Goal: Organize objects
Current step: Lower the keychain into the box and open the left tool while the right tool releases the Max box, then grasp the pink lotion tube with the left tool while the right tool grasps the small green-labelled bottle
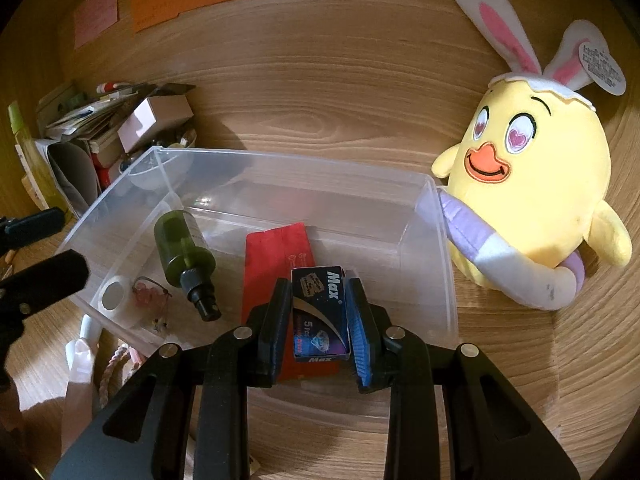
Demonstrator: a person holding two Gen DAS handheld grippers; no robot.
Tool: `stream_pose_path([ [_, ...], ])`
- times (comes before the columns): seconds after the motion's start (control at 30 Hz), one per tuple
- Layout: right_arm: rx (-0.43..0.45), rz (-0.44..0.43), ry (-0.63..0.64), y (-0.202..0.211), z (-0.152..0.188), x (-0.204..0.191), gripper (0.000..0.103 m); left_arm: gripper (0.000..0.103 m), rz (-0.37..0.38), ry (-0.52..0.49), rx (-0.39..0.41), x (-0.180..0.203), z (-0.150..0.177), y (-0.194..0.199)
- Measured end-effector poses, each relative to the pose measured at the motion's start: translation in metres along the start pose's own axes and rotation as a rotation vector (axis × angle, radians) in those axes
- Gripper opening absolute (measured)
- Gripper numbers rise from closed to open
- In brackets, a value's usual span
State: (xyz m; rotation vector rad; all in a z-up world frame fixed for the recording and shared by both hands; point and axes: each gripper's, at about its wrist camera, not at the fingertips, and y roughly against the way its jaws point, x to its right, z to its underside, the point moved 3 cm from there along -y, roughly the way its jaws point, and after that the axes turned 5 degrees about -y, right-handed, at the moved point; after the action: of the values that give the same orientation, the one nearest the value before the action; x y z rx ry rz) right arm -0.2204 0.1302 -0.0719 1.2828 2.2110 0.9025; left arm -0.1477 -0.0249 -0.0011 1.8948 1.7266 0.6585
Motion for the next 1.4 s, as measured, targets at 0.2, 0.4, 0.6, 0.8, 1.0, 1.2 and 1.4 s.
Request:
stream_pose_path([
  [0.2, -0.012, -0.005, -0.007, 0.000, -0.001, 0.001, 0.034, 0.087, 0.009, 0.012, -0.007, -0.006, 0.005, 0.011],
  [0.4, 0.012, 0.007, 0.024, 0.009, -0.001, -0.005, 0.048, 0.088, 0.004, 0.013, -0.010, -0.011, 0.012, 0.024],
  [0.6, 0.078, 0.004, 0.057, 0.036, -0.002, -0.017, 0.063, 0.088, -0.007, 0.024, -0.023, -0.020, 0.020, 0.033],
  [0.8, 0.139, -0.006, 0.075, 0.066, 0.006, -0.022, 0.078, 0.088, -0.008, 0.032, -0.054, -0.026, 0.035, 0.036],
  [1.0, 0.133, -0.005, 0.081, 0.077, 0.025, -0.023, 0.078, 0.088, -0.002, 0.032, -0.091, -0.024, 0.053, 0.028],
  [1.2, 0.089, 0.016, 0.075, 0.073, 0.048, -0.019, 0.078, 0.088, 0.005, 0.044, -0.150, -0.022, 0.067, 0.009],
  [1.4, 0.029, 0.005, 0.042, 0.063, 0.069, -0.012, 0.078, 0.088, 0.003, 0.033, -0.189, -0.020, 0.076, -0.001],
])
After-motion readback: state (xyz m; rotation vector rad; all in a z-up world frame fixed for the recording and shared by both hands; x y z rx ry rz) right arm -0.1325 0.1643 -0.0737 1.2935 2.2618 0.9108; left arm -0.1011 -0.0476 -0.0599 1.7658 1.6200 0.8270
